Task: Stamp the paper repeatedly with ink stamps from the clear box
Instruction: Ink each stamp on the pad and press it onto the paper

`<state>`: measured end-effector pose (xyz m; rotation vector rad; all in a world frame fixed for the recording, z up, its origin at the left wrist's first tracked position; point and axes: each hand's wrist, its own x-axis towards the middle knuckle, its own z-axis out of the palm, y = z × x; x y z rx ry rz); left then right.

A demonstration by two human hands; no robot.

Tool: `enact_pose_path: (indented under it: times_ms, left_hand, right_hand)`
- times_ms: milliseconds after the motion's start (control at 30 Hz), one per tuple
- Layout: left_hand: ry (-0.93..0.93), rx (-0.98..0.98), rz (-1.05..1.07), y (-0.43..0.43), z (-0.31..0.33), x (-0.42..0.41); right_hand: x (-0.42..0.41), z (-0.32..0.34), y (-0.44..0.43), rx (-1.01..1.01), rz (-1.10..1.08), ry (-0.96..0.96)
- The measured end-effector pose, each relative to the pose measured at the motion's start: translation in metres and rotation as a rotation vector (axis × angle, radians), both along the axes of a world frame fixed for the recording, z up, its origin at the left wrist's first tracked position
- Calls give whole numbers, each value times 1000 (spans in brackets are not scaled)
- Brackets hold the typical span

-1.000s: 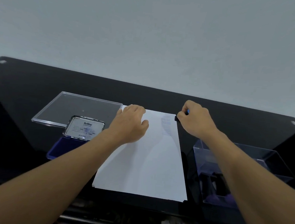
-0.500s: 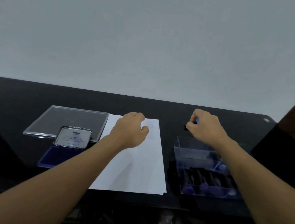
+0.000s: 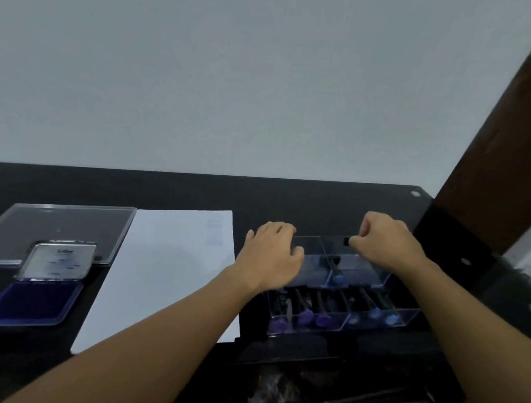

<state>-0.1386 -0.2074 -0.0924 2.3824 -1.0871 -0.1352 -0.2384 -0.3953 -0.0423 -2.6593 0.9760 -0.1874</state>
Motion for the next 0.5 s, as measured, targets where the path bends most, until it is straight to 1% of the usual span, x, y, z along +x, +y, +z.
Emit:
enact_pose_path:
  times_ms: [100, 300, 500]
  left_hand:
    - [-32, 50, 9, -9, -18, -7]
    - [-64, 21, 31, -7, -25, -9]
    - [-49, 2, 37, -7, -28, -8]
  right_hand:
    - [0, -12, -7, -47, -27, 83]
    - [8, -27, -7, -159, -18, 161]
    - [15, -38, -6, -204, -29, 156]
